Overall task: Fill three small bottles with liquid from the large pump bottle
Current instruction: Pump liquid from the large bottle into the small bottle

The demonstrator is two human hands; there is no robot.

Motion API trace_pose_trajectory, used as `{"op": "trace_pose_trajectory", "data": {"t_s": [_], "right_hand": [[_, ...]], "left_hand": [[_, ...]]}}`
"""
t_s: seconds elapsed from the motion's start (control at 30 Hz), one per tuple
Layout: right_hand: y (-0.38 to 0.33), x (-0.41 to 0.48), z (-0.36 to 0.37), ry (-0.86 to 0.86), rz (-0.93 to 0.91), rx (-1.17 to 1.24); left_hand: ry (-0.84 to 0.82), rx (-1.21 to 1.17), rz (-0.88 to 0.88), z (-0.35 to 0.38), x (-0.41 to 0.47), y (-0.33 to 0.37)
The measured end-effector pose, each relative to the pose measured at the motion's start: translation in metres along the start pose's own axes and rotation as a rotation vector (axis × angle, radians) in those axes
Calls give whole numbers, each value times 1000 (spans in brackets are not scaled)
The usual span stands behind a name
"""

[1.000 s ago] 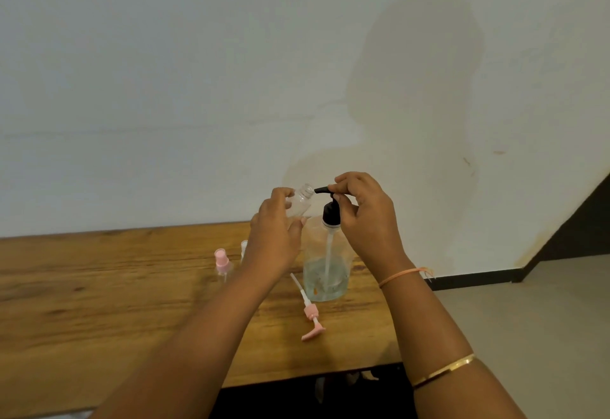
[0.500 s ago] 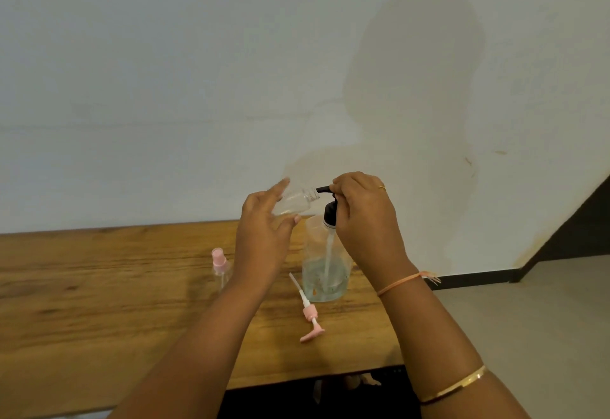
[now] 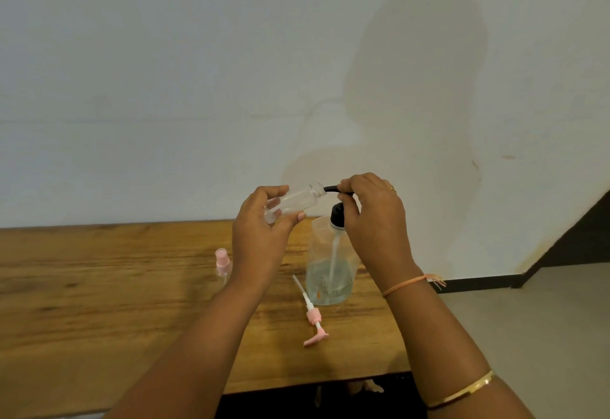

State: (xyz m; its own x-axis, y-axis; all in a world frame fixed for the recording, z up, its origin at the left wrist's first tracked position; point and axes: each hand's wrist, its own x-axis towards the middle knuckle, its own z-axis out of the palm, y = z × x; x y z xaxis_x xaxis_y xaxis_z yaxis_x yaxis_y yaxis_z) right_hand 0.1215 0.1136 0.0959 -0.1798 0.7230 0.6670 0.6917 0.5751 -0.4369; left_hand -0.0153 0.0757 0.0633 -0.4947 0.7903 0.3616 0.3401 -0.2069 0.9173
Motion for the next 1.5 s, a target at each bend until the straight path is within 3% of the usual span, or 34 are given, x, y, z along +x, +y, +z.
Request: {"op": "trace_pose_trajectory", "data": {"t_s": [0.47,1.5], "right_hand": [[2,-13,18,114,-54,7],[0,-13,10,131,-34,20]], "left_hand": [[-64,22,20,4,1,2],[-107,35,70,-4,0,7]]}}
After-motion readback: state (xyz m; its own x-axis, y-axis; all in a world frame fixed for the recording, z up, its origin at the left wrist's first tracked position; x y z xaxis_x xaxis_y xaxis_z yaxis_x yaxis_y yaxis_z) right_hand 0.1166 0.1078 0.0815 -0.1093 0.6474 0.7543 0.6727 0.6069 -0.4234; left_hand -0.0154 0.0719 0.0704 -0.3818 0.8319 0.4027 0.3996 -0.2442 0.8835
